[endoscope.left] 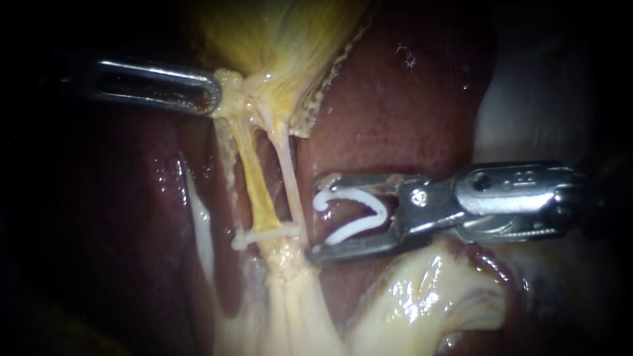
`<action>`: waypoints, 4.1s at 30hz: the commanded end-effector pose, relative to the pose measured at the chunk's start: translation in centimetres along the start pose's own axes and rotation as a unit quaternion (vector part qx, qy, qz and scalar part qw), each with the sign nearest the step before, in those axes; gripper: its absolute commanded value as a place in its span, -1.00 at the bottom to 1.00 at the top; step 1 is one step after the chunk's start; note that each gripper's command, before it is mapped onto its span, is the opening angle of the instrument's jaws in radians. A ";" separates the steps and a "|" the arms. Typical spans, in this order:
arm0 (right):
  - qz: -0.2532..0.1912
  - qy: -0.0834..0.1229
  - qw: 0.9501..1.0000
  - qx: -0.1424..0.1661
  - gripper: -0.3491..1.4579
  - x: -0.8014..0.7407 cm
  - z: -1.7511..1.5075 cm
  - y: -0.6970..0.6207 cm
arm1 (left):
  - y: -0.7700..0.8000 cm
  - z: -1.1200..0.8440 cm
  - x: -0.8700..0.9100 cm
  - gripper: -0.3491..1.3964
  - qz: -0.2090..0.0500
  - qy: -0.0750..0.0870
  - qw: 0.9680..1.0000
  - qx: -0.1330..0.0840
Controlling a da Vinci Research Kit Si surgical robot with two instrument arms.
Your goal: Clipping second clip left tube
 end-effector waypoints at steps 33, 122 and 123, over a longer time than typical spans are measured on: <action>0.010 0.010 0.998 0.066 -0.12 -0.30 0.36 0.36 | -0.02 0.02 0.02 -1.00 0.003 0.001 1.000 0.001; 0.099 0.093 0.975 0.175 -0.12 -0.23 1.06 0.20 | -0.02 0.12 0.06 -1.00 0.001 0.002 1.000 0.005; 0.099 0.093 0.975 0.175 -0.12 -0.24 1.06 0.21 | -0.02 0.12 0.06 -1.00 0.001 0.002 1.000 0.005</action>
